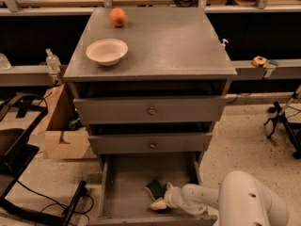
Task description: Pick sponge from bottom drawer and place on counter
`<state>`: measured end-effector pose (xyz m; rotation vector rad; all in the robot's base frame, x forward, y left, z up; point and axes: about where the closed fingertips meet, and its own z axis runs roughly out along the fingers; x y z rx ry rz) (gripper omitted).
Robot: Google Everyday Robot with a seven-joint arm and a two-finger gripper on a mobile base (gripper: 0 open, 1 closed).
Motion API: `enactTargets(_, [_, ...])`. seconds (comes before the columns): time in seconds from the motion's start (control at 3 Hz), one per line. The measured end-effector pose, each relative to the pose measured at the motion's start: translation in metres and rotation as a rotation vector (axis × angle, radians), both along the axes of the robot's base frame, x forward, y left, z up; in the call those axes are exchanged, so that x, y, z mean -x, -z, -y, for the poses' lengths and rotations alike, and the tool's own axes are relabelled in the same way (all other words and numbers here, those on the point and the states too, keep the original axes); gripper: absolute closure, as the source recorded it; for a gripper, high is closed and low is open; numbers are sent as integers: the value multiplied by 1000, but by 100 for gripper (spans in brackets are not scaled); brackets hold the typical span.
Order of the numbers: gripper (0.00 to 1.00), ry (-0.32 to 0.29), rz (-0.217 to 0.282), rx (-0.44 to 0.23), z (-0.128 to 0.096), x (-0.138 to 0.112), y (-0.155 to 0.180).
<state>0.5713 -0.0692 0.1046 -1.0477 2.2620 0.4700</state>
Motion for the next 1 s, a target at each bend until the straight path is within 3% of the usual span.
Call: enactTargets(1.0, [87,-3,-2,-2,-5,3,1])
